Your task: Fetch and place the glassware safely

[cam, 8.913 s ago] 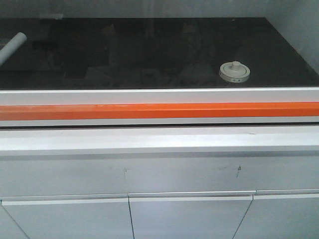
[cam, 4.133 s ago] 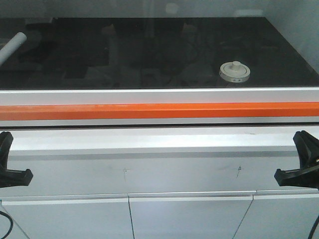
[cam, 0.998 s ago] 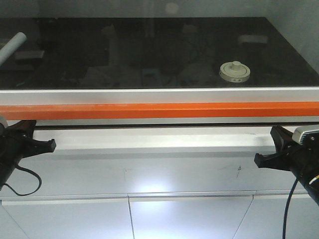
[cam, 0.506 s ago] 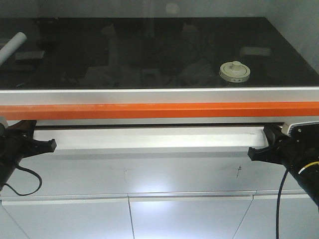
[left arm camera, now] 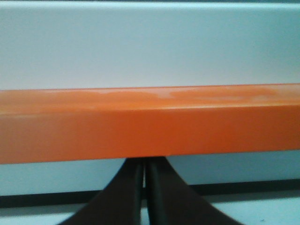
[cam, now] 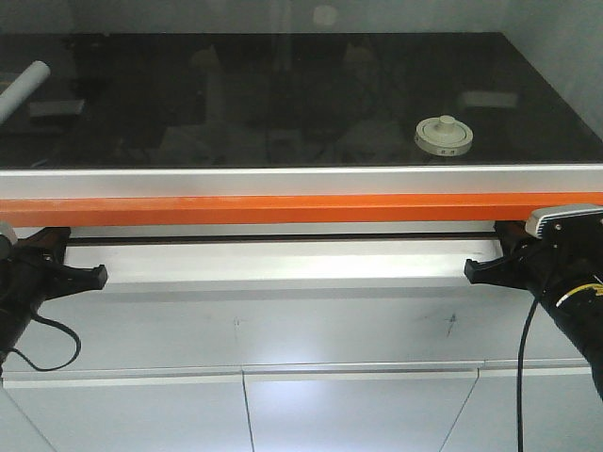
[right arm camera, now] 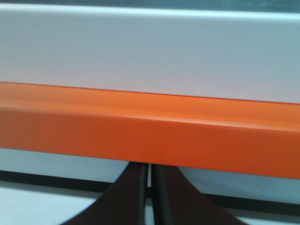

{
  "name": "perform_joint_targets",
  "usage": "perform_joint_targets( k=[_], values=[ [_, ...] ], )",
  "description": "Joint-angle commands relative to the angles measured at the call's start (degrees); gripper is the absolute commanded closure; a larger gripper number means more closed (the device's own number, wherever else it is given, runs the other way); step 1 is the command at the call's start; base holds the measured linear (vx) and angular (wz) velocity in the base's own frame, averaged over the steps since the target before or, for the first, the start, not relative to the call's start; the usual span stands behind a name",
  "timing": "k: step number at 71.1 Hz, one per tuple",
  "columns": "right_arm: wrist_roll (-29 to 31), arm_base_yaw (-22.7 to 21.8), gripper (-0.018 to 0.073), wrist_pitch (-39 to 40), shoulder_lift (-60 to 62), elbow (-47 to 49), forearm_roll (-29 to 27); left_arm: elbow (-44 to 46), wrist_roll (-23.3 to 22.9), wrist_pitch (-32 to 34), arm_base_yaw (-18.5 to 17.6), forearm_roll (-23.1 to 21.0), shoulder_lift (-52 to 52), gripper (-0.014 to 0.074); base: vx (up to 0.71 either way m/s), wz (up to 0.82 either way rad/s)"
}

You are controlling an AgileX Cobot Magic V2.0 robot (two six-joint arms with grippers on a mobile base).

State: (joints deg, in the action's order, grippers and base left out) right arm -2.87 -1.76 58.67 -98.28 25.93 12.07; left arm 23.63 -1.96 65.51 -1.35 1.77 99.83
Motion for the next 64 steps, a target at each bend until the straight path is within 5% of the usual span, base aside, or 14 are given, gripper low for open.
perform_joint_targets(
  k=[1, 64],
  values=[
    [0.65, -0.20, 0.0560, 7.59, 2.03, 1.59, 0.12, 1.11, -0.11, 8.60, -0.14, -0.45, -1.87, 0.0603, 0.00, 0.00],
    [2.17, -0.20, 0.0560, 14.27, 2.03, 1.59, -1.50, 1.11, -0.16, 12.79, -0.14, -0.28, -1.92, 0.0603, 0.00, 0.00]
  ],
)
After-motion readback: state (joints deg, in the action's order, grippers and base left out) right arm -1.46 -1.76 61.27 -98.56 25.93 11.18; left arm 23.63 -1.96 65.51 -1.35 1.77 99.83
